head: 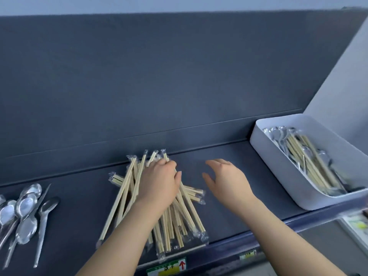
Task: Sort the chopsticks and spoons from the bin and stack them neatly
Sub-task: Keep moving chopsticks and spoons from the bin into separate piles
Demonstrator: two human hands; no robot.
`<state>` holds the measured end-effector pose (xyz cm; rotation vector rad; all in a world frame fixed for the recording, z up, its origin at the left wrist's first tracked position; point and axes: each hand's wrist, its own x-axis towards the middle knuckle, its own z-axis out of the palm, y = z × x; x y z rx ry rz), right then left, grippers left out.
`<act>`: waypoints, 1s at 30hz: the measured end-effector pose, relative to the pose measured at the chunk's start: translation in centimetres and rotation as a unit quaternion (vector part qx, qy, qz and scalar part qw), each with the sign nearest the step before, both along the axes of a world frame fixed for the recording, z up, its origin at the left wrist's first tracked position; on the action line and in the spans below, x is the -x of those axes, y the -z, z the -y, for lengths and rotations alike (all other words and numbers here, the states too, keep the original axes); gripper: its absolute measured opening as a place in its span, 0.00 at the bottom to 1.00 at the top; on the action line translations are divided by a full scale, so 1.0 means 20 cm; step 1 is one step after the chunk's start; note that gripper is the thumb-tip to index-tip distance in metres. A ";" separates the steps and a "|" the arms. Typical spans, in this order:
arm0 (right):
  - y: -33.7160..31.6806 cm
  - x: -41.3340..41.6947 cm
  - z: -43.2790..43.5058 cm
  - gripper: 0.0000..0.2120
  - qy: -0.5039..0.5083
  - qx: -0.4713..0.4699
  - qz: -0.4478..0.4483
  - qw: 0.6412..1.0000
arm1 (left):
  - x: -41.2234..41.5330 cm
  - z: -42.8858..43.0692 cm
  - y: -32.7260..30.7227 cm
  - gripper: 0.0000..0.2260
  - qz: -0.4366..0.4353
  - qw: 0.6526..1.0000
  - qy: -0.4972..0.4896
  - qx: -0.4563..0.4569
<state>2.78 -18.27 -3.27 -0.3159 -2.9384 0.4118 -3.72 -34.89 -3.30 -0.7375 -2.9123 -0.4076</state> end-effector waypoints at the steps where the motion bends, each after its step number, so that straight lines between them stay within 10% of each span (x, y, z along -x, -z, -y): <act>1: -0.03 -0.04 -0.07 0.16 0.012 0.001 -0.006 1.000 | -0.02 -0.07 -0.01 0.14 0.003 1.000 0.019 -0.015; 14: -0.18 -0.24 -1.22 0.14 0.154 0.027 -0.028 0.987 | -0.13 -1.22 -0.14 0.12 0.046 0.981 0.146 -0.120; 30: 0.05 0.17 -1.97 0.10 0.064 0.159 0.097 0.980 | 0.21 -2.08 0.08 0.11 0.194 0.980 -0.034 -0.007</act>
